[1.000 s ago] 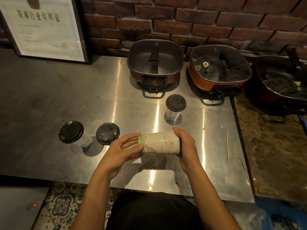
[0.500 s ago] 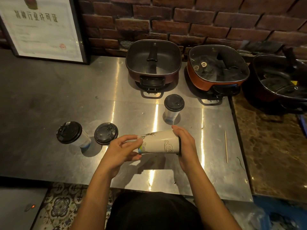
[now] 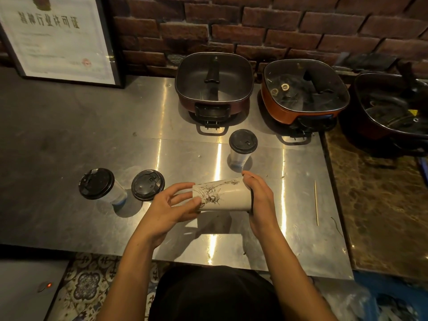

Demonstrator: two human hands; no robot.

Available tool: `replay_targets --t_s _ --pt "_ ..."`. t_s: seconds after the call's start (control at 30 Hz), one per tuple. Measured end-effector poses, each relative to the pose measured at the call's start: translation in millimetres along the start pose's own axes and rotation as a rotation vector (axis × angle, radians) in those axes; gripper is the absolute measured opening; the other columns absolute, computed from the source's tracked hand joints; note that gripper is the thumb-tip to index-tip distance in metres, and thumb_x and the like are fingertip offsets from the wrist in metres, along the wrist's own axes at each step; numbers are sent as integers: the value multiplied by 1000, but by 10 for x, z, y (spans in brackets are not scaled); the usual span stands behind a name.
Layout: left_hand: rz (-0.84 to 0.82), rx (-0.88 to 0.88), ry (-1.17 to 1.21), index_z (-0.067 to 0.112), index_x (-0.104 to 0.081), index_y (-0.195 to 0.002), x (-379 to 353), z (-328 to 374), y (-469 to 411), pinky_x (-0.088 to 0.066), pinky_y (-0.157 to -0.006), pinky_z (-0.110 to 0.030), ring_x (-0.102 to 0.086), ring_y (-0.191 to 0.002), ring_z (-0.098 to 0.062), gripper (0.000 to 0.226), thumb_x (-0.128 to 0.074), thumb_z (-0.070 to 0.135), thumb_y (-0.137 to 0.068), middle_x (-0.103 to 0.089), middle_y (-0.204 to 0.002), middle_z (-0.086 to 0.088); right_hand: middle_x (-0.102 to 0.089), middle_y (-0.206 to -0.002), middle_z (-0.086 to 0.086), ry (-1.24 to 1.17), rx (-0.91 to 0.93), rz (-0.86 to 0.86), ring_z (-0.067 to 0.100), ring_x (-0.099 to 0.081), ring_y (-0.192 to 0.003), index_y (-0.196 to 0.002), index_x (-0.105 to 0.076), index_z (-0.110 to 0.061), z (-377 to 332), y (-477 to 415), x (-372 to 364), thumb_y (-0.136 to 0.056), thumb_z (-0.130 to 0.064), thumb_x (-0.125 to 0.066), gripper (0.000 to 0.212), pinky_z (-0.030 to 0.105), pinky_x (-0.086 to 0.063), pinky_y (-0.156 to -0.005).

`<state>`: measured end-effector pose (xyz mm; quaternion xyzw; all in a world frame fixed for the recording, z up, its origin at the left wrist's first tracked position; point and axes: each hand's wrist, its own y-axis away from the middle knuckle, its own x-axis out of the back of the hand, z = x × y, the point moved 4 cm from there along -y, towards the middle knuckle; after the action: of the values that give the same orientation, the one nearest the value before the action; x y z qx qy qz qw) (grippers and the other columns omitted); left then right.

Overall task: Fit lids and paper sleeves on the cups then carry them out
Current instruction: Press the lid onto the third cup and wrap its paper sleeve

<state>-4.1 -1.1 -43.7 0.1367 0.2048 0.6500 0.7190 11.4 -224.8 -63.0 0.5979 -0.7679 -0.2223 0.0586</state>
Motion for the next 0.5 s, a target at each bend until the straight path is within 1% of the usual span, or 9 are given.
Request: replay_targets --t_s 0.07,0.17,0.2,0.27,0.33,0.4,0.47,0.5 --pt "29 12 23 15 -69 -123 -9 8 -1 -61 -90 -47 -77 -101 -30 60 -82 32 -67 -79 -112 -9 -70 -119 2 -3 -3 -9 30 -66 -114 -95 -75 -49 2 5 -13 -80 -48 -65 19 60 -56 -92" --pt "14 -33 11 18 -68 -124 -10 31 -2 -63 -86 -37 -76 -104 -28 55 -83 19 -71 -77 -117 -7 -71 -117 3 -19 -5 -3 31 -68 -112 -103 -75 -43 1 -4 3 -79 -47 -65 26 53 -58 -87" --pt "9 -30 15 18 -68 -124 -13 29 -4 -63 -85 -37 -76 -104 -29 56 -83 18 -71 -77 -118 -6 -72 -116 4 -24 -5 0 31 -68 -112 -106 -75 -39 -2 -9 12 -79 -46 -65 29 50 -58 -83" --pt "11 27 36 18 -67 -123 -28 13 -24 -64 -83 -41 -77 -97 -33 55 -83 23 -70 -78 -114 -9 -72 -113 5 -31 2 1 29 -70 -109 -108 -74 -36 -3 -13 13 -79 -46 -65 32 45 -58 -79" --pt "8 92 62 16 -66 -123 -44 0 -27 -65 -81 -40 -77 -91 -38 55 -81 26 -71 -79 -109 -15 -72 -112 4 -27 13 -4 28 -71 -108 -106 -74 -37 -5 -9 4 -80 -46 -65 30 48 -60 -82" --pt "-8 73 71 14 -65 -125 -33 6 -24 -65 -82 -39 -77 -98 -35 56 -82 19 -72 -78 -112 -16 -71 -112 5 -20 14 -9 29 -71 -107 -106 -74 -39 -5 -7 -3 -81 -47 -64 28 50 -60 -84" --pt "-22 26 58 16 -65 -127 -23 26 -6 -64 -82 -35 -75 -105 -32 58 -83 11 -72 -76 -118 -12 -71 -111 7 -36 3 -5 31 -71 -107 -109 -74 -35 3 -11 2 -82 -46 -64 31 47 -60 -78" --pt "-22 13 45 18 -65 -127 -19 30 -2 -64 -81 -33 -75 -106 -31 58 -83 7 -73 -76 -120 -10 -71 -111 7 -46 1 -7 32 -71 -107 -110 -74 -34 9 -15 5 -82 -45 -64 31 45 -59 -76"
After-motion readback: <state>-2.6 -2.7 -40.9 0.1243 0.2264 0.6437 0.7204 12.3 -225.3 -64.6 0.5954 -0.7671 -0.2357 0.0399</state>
